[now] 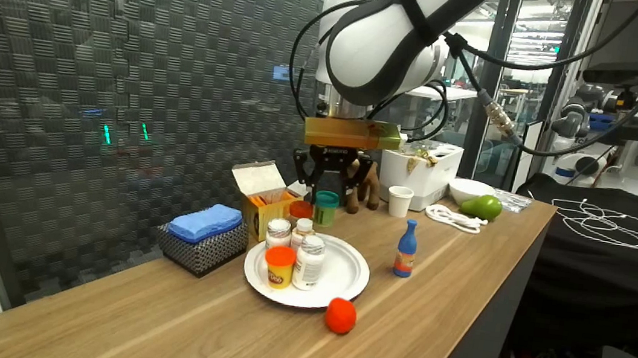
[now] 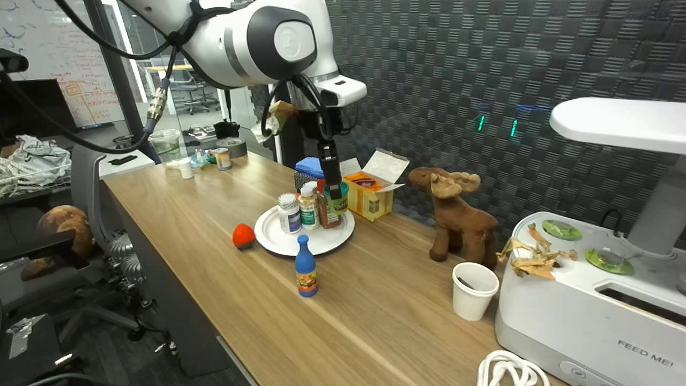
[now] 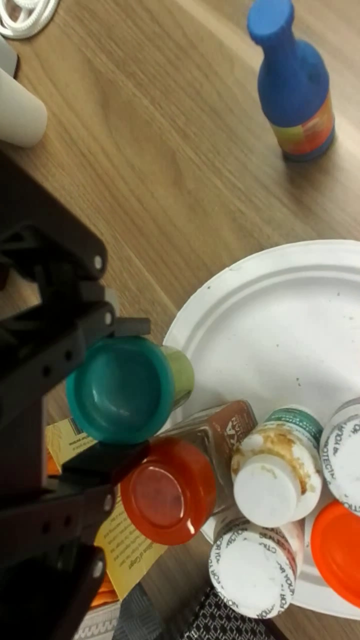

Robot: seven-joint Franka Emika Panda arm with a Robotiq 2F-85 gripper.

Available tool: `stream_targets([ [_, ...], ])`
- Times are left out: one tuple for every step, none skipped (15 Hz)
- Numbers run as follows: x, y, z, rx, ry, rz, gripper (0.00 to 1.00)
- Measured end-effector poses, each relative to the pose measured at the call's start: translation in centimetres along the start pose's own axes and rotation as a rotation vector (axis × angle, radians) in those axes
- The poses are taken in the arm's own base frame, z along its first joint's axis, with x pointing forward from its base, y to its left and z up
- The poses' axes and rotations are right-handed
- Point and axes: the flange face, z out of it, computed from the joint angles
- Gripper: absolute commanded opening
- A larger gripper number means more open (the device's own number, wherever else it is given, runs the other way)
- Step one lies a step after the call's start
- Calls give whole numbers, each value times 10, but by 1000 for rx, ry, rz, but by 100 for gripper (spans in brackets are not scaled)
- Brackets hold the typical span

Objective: Place the bottles and orange plush toy on the white plate

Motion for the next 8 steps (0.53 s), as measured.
stream_targets([
  [0,0,0,0,0,1,29],
  [0,0,0,0,0,1,29],
  [-1,0,0,0,-1,0,29],
  [-2,0,-1,0,-2,-1,29],
  [-4,1,-1,0,-4,-1,29],
  [-5,2,-1,-1,-6,-1,29],
  [-7,4,-2,-1,-8,0,29],
  [-9,6,-2,-2,-10,5,29],
])
